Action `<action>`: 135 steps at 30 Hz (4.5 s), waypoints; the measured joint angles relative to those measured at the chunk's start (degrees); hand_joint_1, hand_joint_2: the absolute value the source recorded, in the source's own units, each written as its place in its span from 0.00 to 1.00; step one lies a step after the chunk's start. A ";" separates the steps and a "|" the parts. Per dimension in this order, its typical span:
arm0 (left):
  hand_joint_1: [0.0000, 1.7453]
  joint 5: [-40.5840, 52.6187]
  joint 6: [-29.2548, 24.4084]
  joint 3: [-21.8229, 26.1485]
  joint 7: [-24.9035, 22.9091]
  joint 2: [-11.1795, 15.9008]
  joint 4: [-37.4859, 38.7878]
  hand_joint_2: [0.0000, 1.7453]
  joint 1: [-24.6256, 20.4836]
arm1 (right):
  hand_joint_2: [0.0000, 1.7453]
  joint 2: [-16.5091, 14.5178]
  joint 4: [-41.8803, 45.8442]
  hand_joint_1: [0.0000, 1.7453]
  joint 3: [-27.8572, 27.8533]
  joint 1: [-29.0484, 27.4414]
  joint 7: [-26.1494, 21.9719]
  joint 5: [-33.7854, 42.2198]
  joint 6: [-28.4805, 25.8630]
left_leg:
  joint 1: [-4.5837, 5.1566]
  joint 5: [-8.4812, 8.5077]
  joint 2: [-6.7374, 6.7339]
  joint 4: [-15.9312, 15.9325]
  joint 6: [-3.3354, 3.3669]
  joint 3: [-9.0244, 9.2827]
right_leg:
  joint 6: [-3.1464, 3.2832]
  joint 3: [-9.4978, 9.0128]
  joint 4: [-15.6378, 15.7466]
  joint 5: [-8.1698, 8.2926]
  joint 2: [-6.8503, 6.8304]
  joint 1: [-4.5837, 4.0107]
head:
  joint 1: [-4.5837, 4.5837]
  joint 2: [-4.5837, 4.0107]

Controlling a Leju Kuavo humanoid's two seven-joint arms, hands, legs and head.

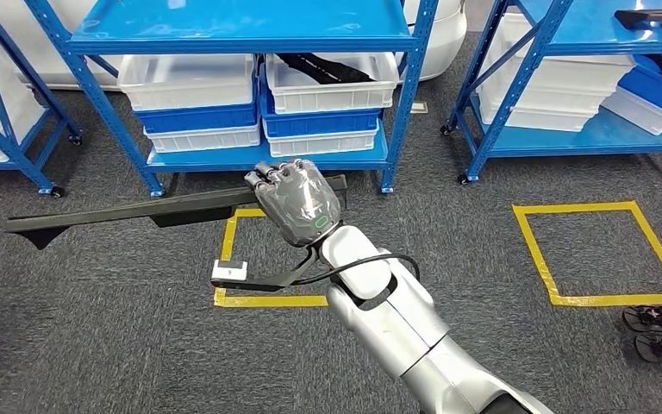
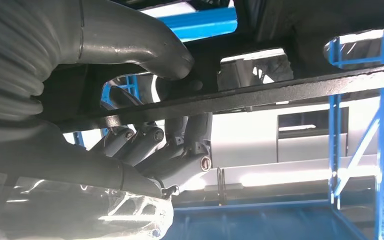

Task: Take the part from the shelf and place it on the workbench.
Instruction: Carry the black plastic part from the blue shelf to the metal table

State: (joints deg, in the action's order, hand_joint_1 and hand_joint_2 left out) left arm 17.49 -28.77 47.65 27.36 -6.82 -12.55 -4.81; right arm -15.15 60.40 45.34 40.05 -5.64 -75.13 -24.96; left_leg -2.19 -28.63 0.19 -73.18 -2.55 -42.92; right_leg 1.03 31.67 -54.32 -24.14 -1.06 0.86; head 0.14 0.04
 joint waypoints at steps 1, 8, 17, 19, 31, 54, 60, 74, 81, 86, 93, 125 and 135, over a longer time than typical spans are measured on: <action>0.00 -0.02 0.01 0.02 -0.01 0.09 0.00 1.00 0.00 | 1.00 -0.01 -0.16 0.94 0.02 -0.02 -0.01 0.01 -0.01 | -0.65 1.65 -0.04 0.35 -0.83 1.47 | -0.51 1.20 -0.66 0.45 -0.08 0.47 | -0.01 0.00; 0.00 0.35 0.15 0.07 -0.40 0.33 -0.09 1.00 -0.32 | 1.00 -0.87 -1.26 0.94 0.29 0.48 0.20 0.19 -0.34 | -0.94 -0.19 -0.08 13.06 0.39 10.01 | -4.37 6.99 -4.77 2.50 0.07 0.58 | -0.67 0.00; 0.00 0.37 -0.43 0.56 -0.76 0.34 -0.11 1.00 -0.31 | 1.00 -0.66 -2.35 0.94 0.43 0.91 0.19 0.85 -0.84 | 0.79 6.18 -0.40 13.44 3.88 3.29 | -4.24 6.32 -19.10 -6.32 0.78 0.03 | 0.04 0.00; 0.00 0.25 -0.99 0.65 -0.93 0.15 -0.11 1.00 -0.31 | 1.00 -0.97 -2.60 0.94 0.44 1.36 -0.11 1.17 -1.23 | 1.02 7.60 -0.41 13.47 3.60 2.06 | -3.02 -0.48 -10.59 -6.70 0.81 -0.72 | 0.00 0.00; 0.00 -0.01 -1.81 1.38 -1.11 -0.14 -0.10 1.00 0.05 | 1.00 -1.58 -5.77 0.94 0.61 2.47 -1.09 1.99 -3.10 | 0.23 -1.05 -0.26 -1.24 0.52 -0.02 | 0.85 1.82 -2.65 -1.40 0.50 -0.51 | -0.43 0.00; 0.00 1.19 -1.39 1.38 -1.50 -0.15 -0.15 1.00 -0.66 | 1.00 -1.91 -7.05 0.94 0.28 3.61 0.14 2.63 -4.02 | 0.33 11.00 -0.88 14.74 1.79 0.50 | -1.22 -5.29 -2.77 -8.87 1.11 -1.06 | -0.34 0.00; 0.00 1.42 -1.74 1.40 -1.70 -0.11 -0.13 1.00 -0.17 | 1.00 -1.68 -7.90 0.94 -0.39 3.61 0.41 3.04 -4.24 | -0.05 -1.25 -0.38 0.80 0.71 -2.62 | 1.39 -1.13 -3.03 -4.28 0.68 -0.92 | -0.98 0.00; 0.00 3.72 -1.69 1.34 -0.03 -0.26 -0.17 1.00 -0.37 | 1.00 0.04 -8.50 0.94 -2.46 3.26 0.88 2.33 -5.49 | 0.37 2.22 -0.76 13.88 3.93 8.06 | -1.35 8.69 -15.92 -7.83 0.88 -0.85 | -0.28 0.00; 0.00 4.21 -1.75 1.33 -0.48 -0.84 -0.17 1.00 -0.36 | 1.00 1.18 -8.15 0.94 -2.74 2.20 1.19 0.79 -5.12 | 0.18 4.37 -0.77 13.81 2.27 5.92 | -2.97 0.13 -6.15 -6.30 0.94 0.05 | -0.04 0.00; 0.00 4.26 -1.65 1.33 -0.46 -0.89 -0.17 1.00 -0.37 | 1.00 1.45 -7.80 0.94 -2.99 2.19 1.43 0.44 -4.15 | -0.04 5.76 -0.79 15.11 1.12 5.95 | -1.17 -0.01 -4.47 -4.78 1.18 -0.24 | -0.26 0.00; 0.00 4.26 -1.65 1.33 -0.34 -0.87 -0.17 1.00 -0.35 | 1.00 1.47 -7.48 0.94 -3.15 2.06 1.44 0.09 -2.91 | -0.34 7.38 -0.78 16.05 4.00 5.64 | -0.11 0.56 -4.32 -3.73 1.24 -0.44 | -0.67 0.00; 0.00 4.78 -3.14 1.33 -1.25 -0.92 -0.15 1.00 -0.74 | 1.00 2.06 -5.32 0.94 -5.98 0.60 0.86 1.99 -3.84 | 0.62 -4.00 -0.19 -1.84 4.37 0.44 | -1.00 5.42 -8.16 -2.45 5.19 -1.68 | -3.05 0.00; 0.00 4.11 -4.34 1.58 -1.54 0.18 -0.82 1.00 -0.61 | 1.00 1.88 -5.44 0.94 -6.95 1.94 0.60 1.23 -3.80 | 2.71 5.23 1.93 20.65 14.89 12.30 | -1.84 5.98 -7.46 -2.09 4.76 -1.25 | -2.25 0.00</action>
State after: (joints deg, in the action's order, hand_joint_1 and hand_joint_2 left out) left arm 21.61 -33.11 49.24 25.82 -6.64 -13.37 -5.42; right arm -13.27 54.96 38.39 41.99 -5.05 -73.90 -28.75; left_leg 0.52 -23.40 2.13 -52.53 12.35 -30.62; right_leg -0.80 37.65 -61.78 -26.23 3.69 -0.38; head -2.11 0.04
